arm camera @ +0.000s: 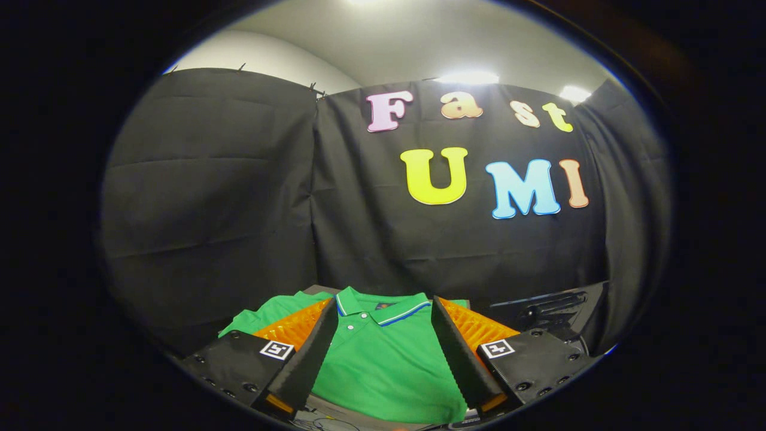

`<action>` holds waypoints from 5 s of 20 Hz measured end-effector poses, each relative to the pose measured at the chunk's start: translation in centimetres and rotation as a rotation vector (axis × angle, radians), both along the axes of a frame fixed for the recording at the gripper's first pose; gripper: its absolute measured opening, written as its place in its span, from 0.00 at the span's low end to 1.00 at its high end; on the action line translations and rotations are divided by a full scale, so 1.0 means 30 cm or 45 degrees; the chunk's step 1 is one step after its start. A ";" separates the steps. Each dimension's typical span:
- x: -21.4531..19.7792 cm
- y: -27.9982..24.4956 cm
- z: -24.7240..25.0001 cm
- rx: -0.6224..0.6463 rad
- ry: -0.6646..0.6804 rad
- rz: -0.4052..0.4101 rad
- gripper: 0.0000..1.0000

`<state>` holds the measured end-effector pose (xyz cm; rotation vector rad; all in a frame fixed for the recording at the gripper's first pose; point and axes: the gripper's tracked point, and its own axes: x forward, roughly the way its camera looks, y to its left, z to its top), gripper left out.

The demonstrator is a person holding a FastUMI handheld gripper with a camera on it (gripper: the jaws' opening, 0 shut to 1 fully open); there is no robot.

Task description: Put the clothes into the washing machine and then close the washing machine lid.

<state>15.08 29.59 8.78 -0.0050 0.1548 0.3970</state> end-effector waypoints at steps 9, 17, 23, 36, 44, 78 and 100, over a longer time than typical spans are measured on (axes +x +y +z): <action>0.074 0.156 -0.148 -0.141 0.235 0.044 0.98; 0.119 0.245 -0.267 -0.282 0.421 0.097 0.98; 0.133 0.273 -0.356 -0.305 0.579 0.116 0.98; 0.137 0.267 -0.398 -0.413 0.600 0.178 0.34; 0.141 0.265 -0.344 -0.214 0.569 0.216 0.03; 0.304 -0.524 0.150 -0.013 0.146 0.041 0.03; 0.390 -0.996 0.130 -0.070 0.124 -0.152 0.02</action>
